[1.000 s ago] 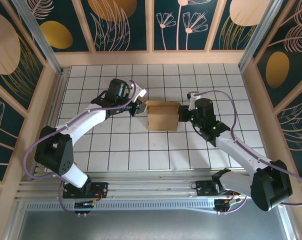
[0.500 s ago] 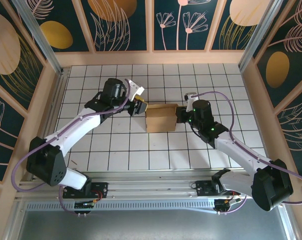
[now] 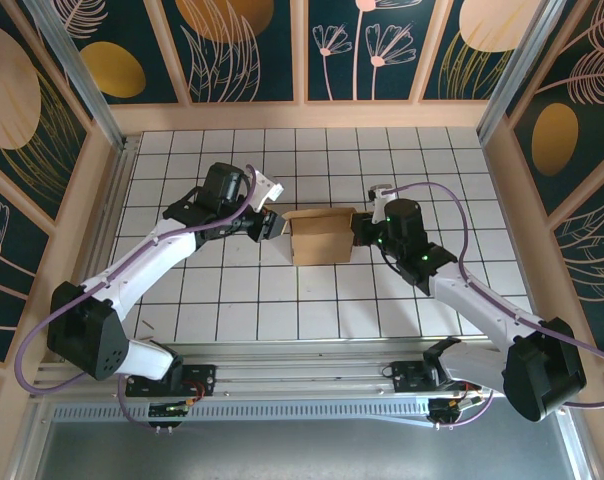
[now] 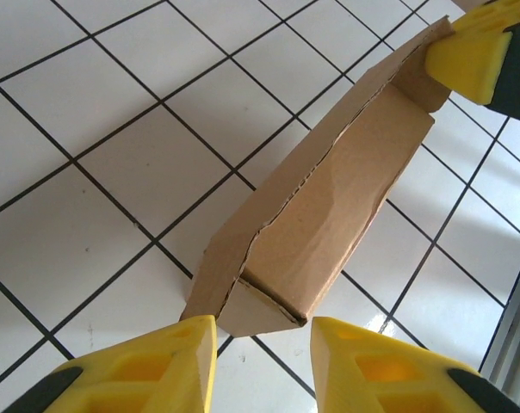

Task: Fold the paper box

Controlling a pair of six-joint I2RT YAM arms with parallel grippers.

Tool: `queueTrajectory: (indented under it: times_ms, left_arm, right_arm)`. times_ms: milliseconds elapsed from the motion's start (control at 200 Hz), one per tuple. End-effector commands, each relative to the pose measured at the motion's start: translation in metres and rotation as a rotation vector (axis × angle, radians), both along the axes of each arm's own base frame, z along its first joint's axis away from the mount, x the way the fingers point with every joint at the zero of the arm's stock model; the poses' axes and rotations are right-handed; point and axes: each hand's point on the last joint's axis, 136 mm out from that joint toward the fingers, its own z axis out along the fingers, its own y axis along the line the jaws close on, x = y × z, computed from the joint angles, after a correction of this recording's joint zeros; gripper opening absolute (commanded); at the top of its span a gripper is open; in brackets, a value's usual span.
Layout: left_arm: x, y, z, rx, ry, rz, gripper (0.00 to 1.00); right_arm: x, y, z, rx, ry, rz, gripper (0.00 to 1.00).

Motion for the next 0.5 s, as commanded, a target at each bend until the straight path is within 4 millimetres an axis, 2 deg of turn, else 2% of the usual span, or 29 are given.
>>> queueTrajectory:
  times_ms: [0, 180, 390, 496]
  left_arm:
    - [0.001, -0.002, 0.006, -0.004, -0.005, -0.005, 0.33]
    - [0.018, -0.005, 0.008, 0.009, -0.051, 0.014, 0.32]
    - [0.014, -0.011, 0.002, 0.002, -0.028, -0.030, 0.32]
    - [0.015, -0.011, -0.004, 0.011, -0.011, -0.031, 0.27]
  right_arm:
    - [-0.010, 0.005, -0.018, -0.046, 0.069, 0.042, 0.00]
    - [-0.010, 0.005, -0.017, -0.052, 0.065, 0.048, 0.00]
    - [-0.010, 0.006, -0.016, -0.053, 0.062, 0.050, 0.00]
    - [-0.010, 0.006, -0.015, -0.050, 0.059, 0.050, 0.00]
